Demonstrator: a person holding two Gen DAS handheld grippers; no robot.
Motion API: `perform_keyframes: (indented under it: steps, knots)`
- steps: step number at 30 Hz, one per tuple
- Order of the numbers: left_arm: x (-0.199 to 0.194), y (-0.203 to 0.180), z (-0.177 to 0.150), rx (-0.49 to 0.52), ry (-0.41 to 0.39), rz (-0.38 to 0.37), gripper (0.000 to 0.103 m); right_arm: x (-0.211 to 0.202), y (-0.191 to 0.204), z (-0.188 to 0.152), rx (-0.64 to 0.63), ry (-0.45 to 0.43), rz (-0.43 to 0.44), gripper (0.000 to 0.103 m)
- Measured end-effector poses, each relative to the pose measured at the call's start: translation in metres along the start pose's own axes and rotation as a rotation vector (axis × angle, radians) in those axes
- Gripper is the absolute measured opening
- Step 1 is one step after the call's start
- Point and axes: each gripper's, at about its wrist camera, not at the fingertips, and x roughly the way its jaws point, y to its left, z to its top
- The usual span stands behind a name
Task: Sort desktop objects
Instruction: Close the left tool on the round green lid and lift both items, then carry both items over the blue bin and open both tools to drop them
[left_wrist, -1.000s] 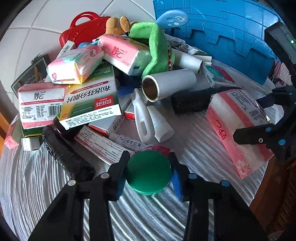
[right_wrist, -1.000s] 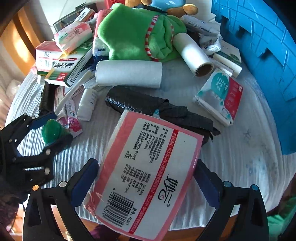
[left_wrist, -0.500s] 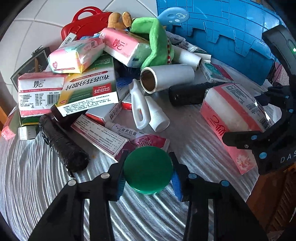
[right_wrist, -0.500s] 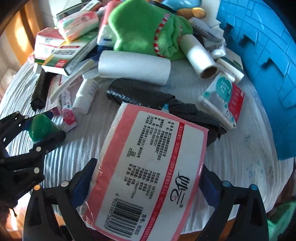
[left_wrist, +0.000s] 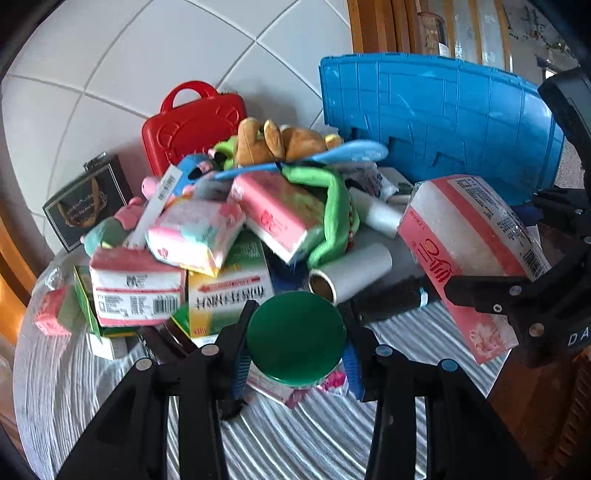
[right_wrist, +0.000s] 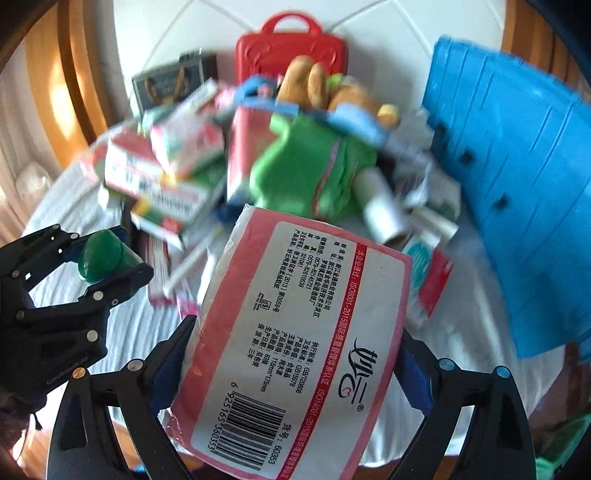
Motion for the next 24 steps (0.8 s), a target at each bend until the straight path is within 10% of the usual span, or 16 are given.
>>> perform_keyframes:
  steps: [15,24]
  knots:
    - [-0.074,-0.017,0.159,0.013,-0.261,0.048,0.041,-0.146,-0.051,0.090,0.071,-0.366,-0.160,0.096]
    - [-0.087,-0.094,0.254,0.028,-0.357,0.040,0.041,-0.229,-0.130,0.113,0.146,-0.550,-0.248,0.096]
